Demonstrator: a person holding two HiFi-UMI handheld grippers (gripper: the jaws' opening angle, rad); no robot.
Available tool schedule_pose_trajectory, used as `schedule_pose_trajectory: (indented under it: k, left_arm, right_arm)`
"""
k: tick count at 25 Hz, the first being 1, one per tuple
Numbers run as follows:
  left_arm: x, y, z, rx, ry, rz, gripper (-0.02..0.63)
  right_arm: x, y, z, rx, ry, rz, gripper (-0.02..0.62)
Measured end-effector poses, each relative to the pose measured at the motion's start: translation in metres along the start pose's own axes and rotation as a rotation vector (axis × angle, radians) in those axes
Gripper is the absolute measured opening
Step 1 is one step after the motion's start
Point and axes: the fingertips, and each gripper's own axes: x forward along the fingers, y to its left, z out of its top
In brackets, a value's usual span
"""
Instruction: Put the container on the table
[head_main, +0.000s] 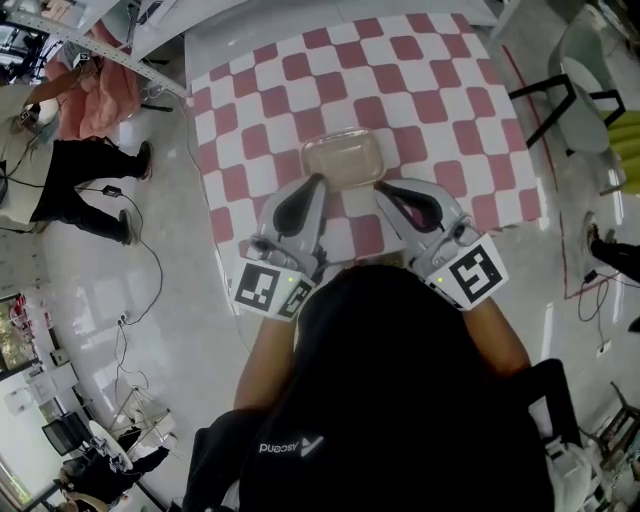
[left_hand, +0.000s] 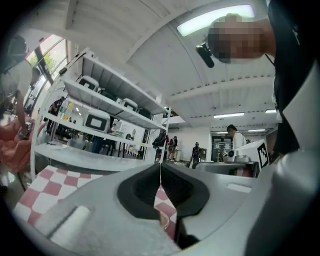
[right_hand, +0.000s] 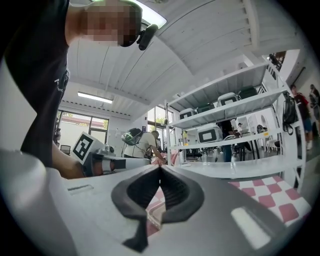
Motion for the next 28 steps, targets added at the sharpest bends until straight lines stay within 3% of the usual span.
schedule_pose_trajectory:
  k: [5,28]
  left_arm:
    - [-0.009,-0.025,0.015,0.079,-0.046,-0.069,0.011]
    - [-0.014,-0.03,0.006,0.043,-0.037,-0.068,0.011]
  right_arm:
    - [-0.002,0.01,0.017,-0.017,-0.04,0.007,0.003]
    - [-0.011,0.016,0.007,-0.014,-0.037,-0.026,0.003]
